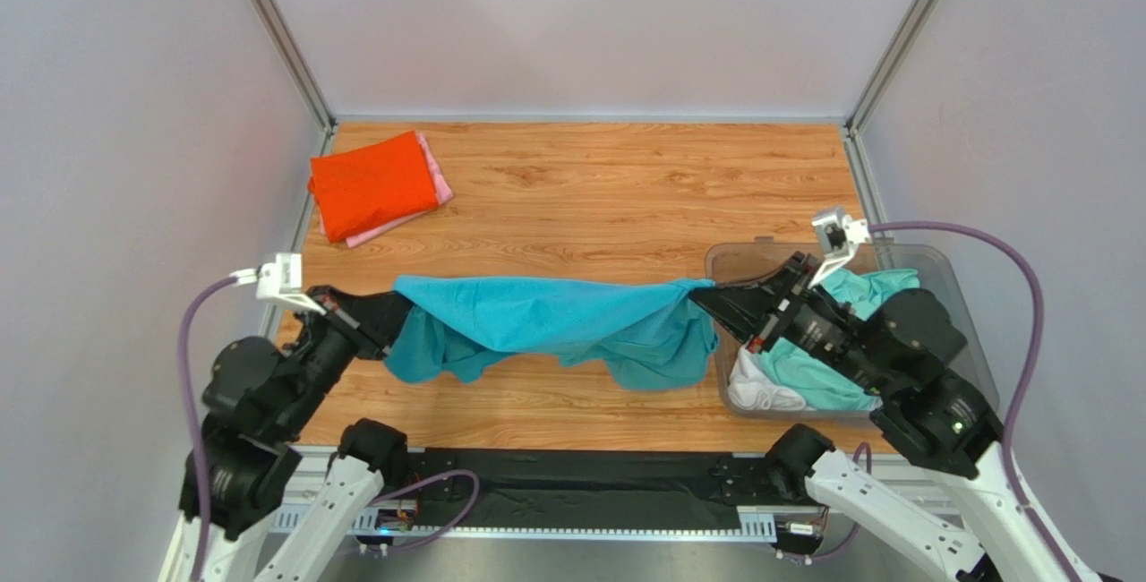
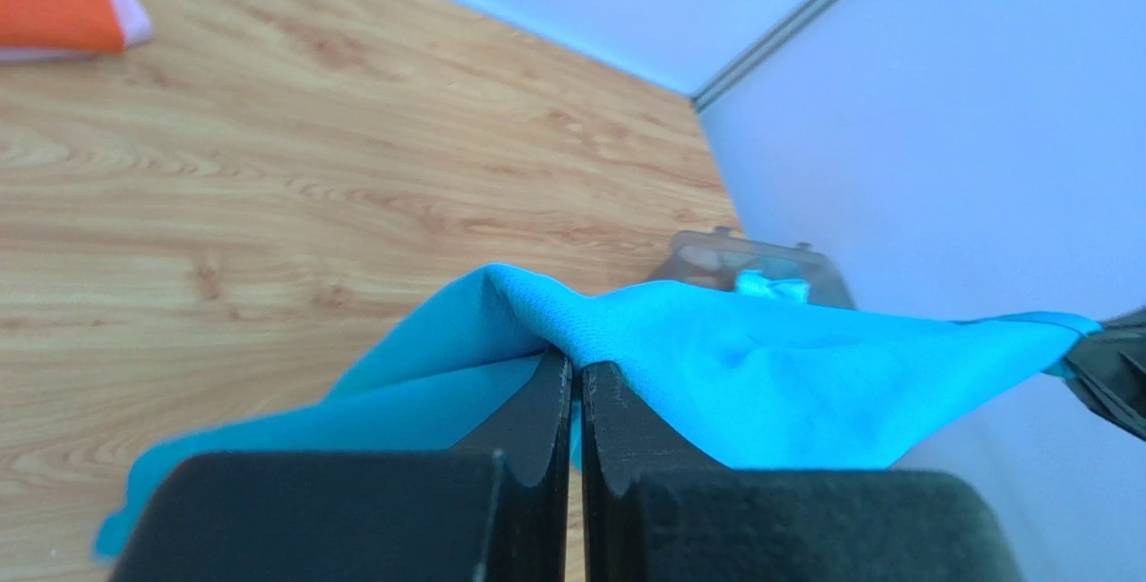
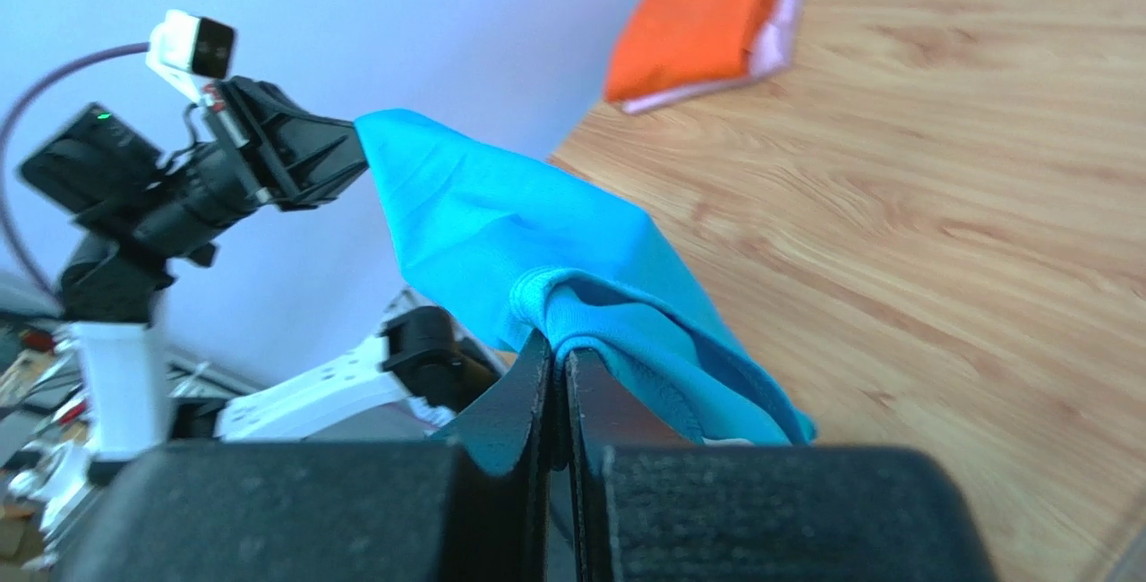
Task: Fold and stack the t-shirts
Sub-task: Flatten the tshirt out
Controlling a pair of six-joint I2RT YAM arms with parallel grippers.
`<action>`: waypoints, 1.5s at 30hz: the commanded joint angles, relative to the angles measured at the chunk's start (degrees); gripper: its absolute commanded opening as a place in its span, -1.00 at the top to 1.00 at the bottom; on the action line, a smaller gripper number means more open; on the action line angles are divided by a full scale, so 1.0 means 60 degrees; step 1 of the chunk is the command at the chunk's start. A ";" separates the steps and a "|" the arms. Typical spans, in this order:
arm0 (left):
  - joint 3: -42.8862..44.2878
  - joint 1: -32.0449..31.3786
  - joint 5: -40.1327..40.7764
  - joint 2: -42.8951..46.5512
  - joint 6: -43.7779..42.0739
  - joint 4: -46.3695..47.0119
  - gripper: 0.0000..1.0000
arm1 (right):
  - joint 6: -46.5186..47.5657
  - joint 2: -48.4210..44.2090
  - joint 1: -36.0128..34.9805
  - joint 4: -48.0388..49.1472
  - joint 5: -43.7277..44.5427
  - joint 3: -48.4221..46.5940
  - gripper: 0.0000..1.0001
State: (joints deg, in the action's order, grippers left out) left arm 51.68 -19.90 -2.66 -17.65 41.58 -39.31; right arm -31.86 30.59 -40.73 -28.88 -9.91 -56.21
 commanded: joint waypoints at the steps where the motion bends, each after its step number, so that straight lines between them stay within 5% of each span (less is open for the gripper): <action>1: 0.1198 -0.0023 -0.0785 0.0202 -0.0002 -0.1136 1.00 | 0.0021 -0.0191 -0.0038 -0.0385 -0.1452 -0.0929 0.99; 9: 0.4184 -0.0009 -0.1503 0.0364 -0.0324 -0.2265 1.00 | -0.0564 -0.0454 -0.0038 -0.0694 -0.2593 -0.2526 1.00; 17: 0.4937 0.0182 -0.2092 0.0320 -0.0411 -0.2574 1.00 | -0.0888 -0.0733 -0.0038 -0.0342 -0.2919 -0.2879 1.00; 25: 0.2948 0.0314 0.0863 -0.0967 -0.0939 -0.3059 1.00 | 0.0299 0.0682 -0.0038 -0.0914 0.1513 -0.1226 1.00; 29: 0.1394 0.0299 0.2719 -0.3527 -0.0969 -0.1977 0.97 | 0.0724 0.2821 0.0267 -0.0461 0.4739 -0.0609 1.00; 32: 0.1184 0.0925 0.3518 -0.6403 -0.0648 -0.1154 0.76 | 0.0783 0.5033 0.1610 0.0998 0.3494 -0.0491 0.97; 34: 0.1580 0.1294 0.3606 -0.8703 -0.0282 -0.1096 0.35 | 0.0725 0.6849 0.2201 0.1589 0.2812 -0.0737 0.91; 35: 0.2060 0.1643 0.3012 -0.9386 -0.0396 -0.0761 -0.21 | 0.0840 0.7421 0.2406 0.1664 0.2679 -0.1044 0.73; 36: 0.2355 0.1806 0.2629 -1.0001 -0.0542 -0.0700 -0.41 | 0.1001 0.8369 0.2423 0.1520 0.2692 -0.1338 0.52; 37: 0.2648 0.1895 0.2364 -1.0559 -0.0645 -0.0786 -0.55 | 0.1206 0.8726 0.2423 0.1330 0.2620 -0.1630 0.26; 38: 0.3115 0.1997 0.2130 -1.1333 -0.0661 -0.0976 -0.61 | 0.1353 0.8991 0.2409 0.1183 0.2343 -0.2083 -0.23; 41: 0.2699 0.1998 0.1923 -1.1314 -0.0675 -0.0906 -0.88 | 0.1558 0.9199 0.2234 0.1064 0.1799 -0.2190 -1.00; 45: 0.1409 0.1998 0.1323 -0.9865 -0.0690 -0.0465 -0.99 | 0.1472 0.8119 0.1751 0.1006 0.1433 -0.1417 -1.00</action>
State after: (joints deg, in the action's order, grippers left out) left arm 63.55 -7.77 8.99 -85.73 37.98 -43.18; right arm -24.16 86.48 -28.08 -24.71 1.91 -64.51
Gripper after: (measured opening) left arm 0.986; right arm 0.998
